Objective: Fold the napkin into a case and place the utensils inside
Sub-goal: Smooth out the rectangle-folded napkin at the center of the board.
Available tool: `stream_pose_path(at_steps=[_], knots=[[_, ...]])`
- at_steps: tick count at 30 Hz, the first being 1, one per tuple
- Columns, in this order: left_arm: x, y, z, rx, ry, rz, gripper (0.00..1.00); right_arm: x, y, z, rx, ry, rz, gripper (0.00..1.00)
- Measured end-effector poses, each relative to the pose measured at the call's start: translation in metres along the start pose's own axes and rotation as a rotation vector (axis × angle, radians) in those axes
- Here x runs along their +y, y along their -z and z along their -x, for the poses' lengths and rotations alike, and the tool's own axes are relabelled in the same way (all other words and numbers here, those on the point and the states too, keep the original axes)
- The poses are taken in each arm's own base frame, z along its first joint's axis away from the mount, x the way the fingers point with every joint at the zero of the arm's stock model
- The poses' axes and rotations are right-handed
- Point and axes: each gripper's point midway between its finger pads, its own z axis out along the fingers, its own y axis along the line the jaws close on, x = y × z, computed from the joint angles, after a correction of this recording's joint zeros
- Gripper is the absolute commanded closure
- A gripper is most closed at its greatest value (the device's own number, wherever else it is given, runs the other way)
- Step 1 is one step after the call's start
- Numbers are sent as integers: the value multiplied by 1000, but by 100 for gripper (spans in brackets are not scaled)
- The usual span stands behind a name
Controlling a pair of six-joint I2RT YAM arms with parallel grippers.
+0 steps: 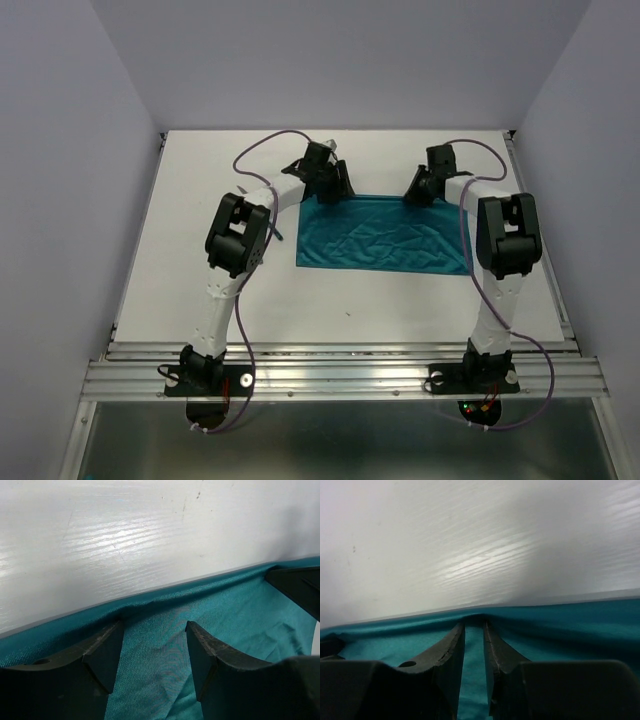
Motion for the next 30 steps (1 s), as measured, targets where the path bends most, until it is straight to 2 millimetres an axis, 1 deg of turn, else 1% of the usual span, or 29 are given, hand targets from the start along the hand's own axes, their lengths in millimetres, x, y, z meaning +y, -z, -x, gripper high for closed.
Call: stream_pose_path(at_steps=[3, 7, 9, 10, 11, 13, 18, 20, 23, 27, 30], knots=[[1, 1, 0, -5, -1, -2, 35, -23, 6, 8, -17, -23, -37, 72], [1, 1, 0, -6, -9, -4, 35, -65, 16, 24, -52, -69, -107, 72], [1, 1, 0, -6, -13, -3, 35, -80, 19, 32, -67, -87, -132, 72], [1, 1, 0, -6, -16, -4, 35, -84, 19, 33, -70, -89, -140, 72], [1, 1, 0, -6, -18, -4, 35, -96, 22, 40, -84, -106, -159, 72], [2, 1, 1, -7, -23, -2, 35, -110, 25, 46, -96, -123, -179, 72], [6, 3, 2, -9, -38, 17, 35, -137, 31, 59, -121, -153, -221, 72], [8, 5, 3, -10, -39, 25, 35, -143, 32, 62, -127, -162, -230, 72], [16, 7, 6, -14, -41, 48, 35, -148, 33, 63, -130, -167, -235, 72], [27, 11, 13, -23, -36, 74, 35, -148, 33, 64, -130, -164, -235, 72], [41, 18, 19, -31, -21, 103, 35, -148, 33, 63, -129, -159, -233, 72]])
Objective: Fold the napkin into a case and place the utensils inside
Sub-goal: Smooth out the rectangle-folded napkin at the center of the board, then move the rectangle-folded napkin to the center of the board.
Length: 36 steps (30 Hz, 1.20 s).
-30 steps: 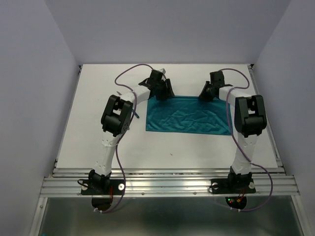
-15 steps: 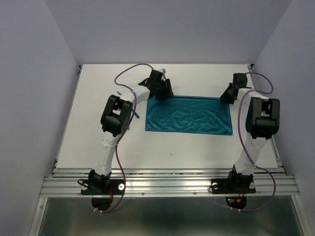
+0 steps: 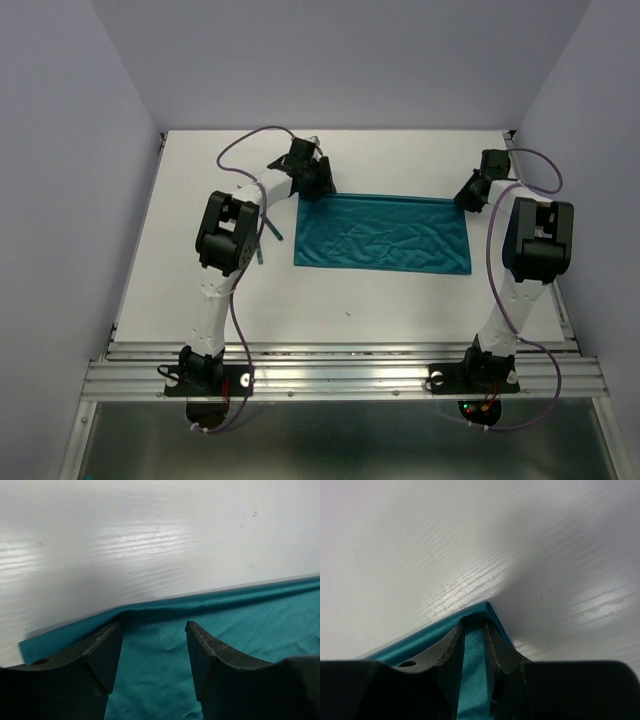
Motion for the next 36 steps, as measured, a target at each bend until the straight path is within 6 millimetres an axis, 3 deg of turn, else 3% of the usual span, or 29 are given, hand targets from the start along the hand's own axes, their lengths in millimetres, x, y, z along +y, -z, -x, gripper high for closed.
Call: stream_pose_path(at_steps=[10, 17, 24, 36], knots=[[40, 9, 21, -35, 48, 63, 35, 0, -1, 0, -5, 6, 6, 72], [45, 11, 21, -45, 51, 68, 35, 1, -1, -1, -15, 7, 18, 72], [49, 23, 6, -47, 54, 66, 35, -2, 6, -9, -17, 6, 31, 72], [67, 61, -35, -22, 66, 115, 35, -19, 40, -54, 45, -12, 52, 70]])
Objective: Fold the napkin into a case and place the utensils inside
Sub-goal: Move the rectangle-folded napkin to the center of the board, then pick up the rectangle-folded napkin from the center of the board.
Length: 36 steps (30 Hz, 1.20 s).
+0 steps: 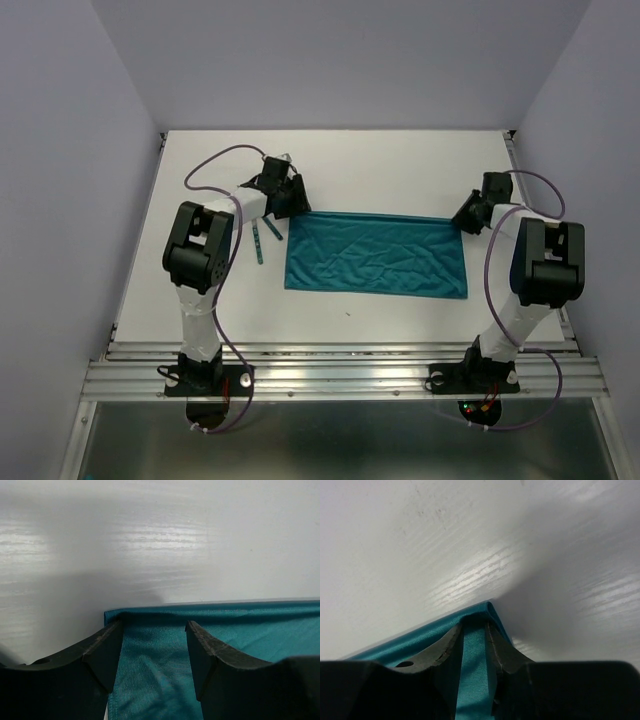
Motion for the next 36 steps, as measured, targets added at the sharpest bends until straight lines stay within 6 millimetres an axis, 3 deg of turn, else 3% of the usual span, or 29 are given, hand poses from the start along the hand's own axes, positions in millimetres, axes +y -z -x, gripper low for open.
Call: stream_pose_path(at_steps=[7, 11, 14, 17, 20, 24, 29, 36], knots=[[2, 6, -6, 10, -7, 25, 35, -2, 9, -8, 28, -2, -6, 66], [-1, 14, -14, 20, -44, 76, 35, -10, 25, -7, 24, -2, -51, 54], [-25, 18, -19, 27, -91, 65, 35, -13, 43, -2, -5, 2, -75, 48], [-77, 25, -23, 20, -156, -21, 35, -19, 58, -6, -19, 6, -90, 46], [-131, 29, -25, 12, -204, -134, 35, -31, 66, -22, 4, 11, -119, 44], [-172, 23, -39, 45, -240, -224, 35, -49, 69, -52, 74, 17, -162, 44], [-184, -5, -53, 93, -250, -249, 35, -60, 75, -71, 116, 16, -183, 44], [-181, -39, -72, 164, -235, -241, 35, -60, 77, -72, 116, 26, -176, 45]])
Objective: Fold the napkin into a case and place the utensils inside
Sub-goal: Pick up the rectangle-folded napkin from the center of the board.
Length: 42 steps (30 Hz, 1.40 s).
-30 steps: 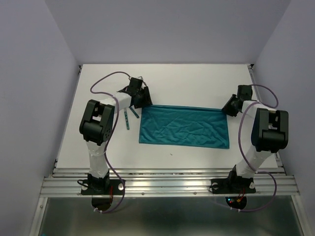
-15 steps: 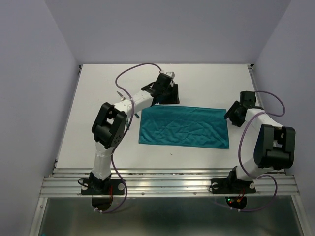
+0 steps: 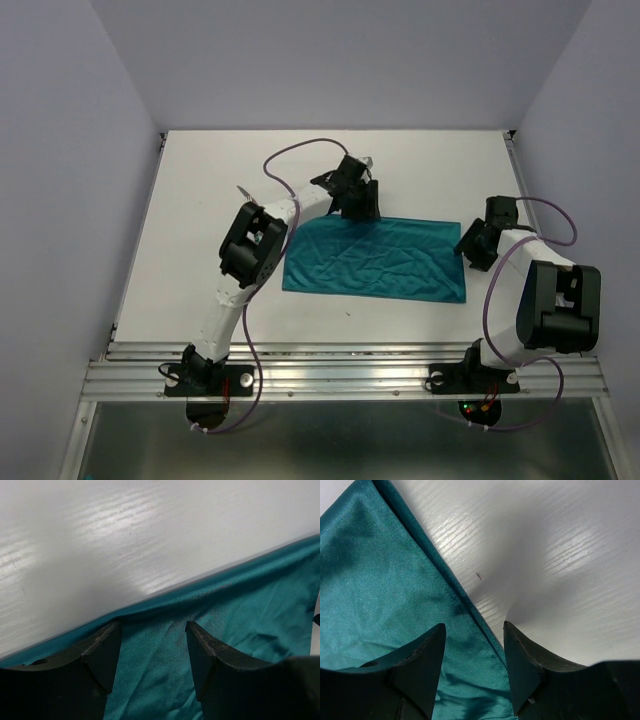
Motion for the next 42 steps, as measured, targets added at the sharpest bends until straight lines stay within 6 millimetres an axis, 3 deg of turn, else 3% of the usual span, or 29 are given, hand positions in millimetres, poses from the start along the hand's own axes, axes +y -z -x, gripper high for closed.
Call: stream_pose_path(at_steps=[5, 20, 26, 33, 42], knots=[[-9, 3, 7, -10, 5, -30, 35, 0, 0, 0, 2, 5, 4, 45], [-36, 2, 0, 5, 6, -109, 35, 0, -1, -1, 7, 6, 3, 46], [-48, -2, 12, -14, 5, -151, 36, 1, -1, -2, 9, 6, 8, 46], [-39, -22, 0, 19, 22, -146, 36, 3, -1, -3, 19, 5, 18, 47], [-41, -23, 1, 22, 23, -151, 36, 3, -5, -5, 31, 6, 19, 51]])
